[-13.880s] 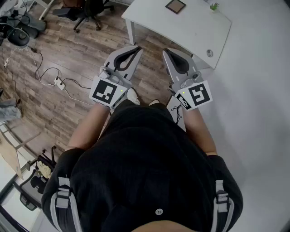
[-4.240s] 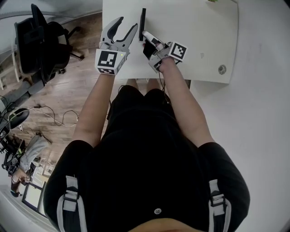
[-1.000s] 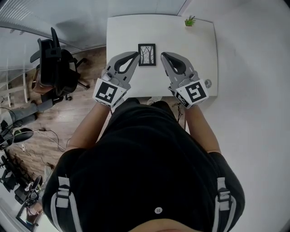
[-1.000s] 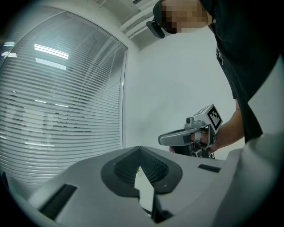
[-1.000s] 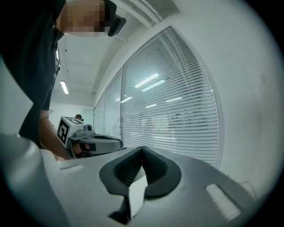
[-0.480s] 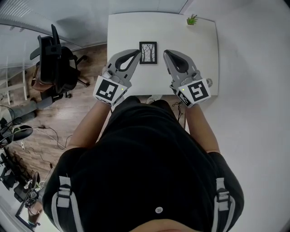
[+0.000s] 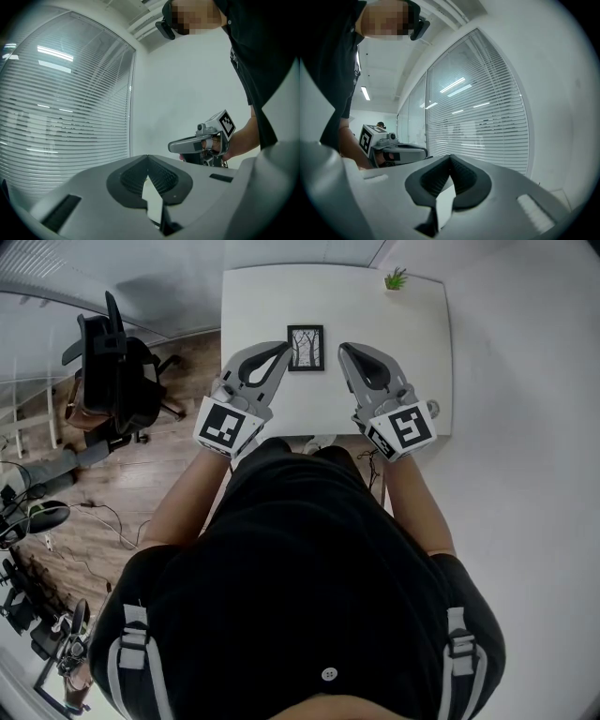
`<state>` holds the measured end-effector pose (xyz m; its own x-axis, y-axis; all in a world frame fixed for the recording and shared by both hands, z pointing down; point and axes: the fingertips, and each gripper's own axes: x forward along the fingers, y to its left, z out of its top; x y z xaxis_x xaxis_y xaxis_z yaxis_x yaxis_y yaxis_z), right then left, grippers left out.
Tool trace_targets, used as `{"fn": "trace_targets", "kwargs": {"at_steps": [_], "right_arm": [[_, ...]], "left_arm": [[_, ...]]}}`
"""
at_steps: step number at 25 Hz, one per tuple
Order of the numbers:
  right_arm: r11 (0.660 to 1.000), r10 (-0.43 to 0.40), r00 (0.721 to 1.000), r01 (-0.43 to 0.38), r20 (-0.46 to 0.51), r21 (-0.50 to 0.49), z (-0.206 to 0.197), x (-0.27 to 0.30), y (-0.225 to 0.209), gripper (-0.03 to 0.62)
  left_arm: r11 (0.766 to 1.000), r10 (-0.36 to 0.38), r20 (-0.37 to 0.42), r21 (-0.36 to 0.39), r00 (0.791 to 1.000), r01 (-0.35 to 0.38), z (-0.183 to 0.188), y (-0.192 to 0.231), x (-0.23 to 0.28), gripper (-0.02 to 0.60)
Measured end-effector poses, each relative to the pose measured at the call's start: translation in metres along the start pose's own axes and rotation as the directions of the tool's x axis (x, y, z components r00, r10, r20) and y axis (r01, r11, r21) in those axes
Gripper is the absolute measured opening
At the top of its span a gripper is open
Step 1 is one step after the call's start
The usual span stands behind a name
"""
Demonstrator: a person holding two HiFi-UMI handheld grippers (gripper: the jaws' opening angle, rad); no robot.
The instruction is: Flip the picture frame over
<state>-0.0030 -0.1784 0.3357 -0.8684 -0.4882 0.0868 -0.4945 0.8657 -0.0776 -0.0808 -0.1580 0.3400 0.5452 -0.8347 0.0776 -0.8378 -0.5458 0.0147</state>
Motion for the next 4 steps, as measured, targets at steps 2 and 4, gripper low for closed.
{"fn": "trace_targets", "kwargs": {"at_steps": [2, 4], "right_arm": [[1.0, -0.002, 1.0, 0.002, -0.002, 0.003, -0.0002, -0.0012, -0.0003, 0.009], [1.0, -0.003, 1.0, 0.003, -0.004, 0.006, -0.0001, -0.0022, -0.0009, 0.009]], "left_arm": [[1.0, 0.002, -0.002, -0.002, 1.0, -0.002, 0.0, -0.0006, -0.0002, 0.008], [1.0, 0.006, -0.003, -0.007, 1.0, -0.006, -0.0004, -0.0006, -0.0001, 0.008]]}}
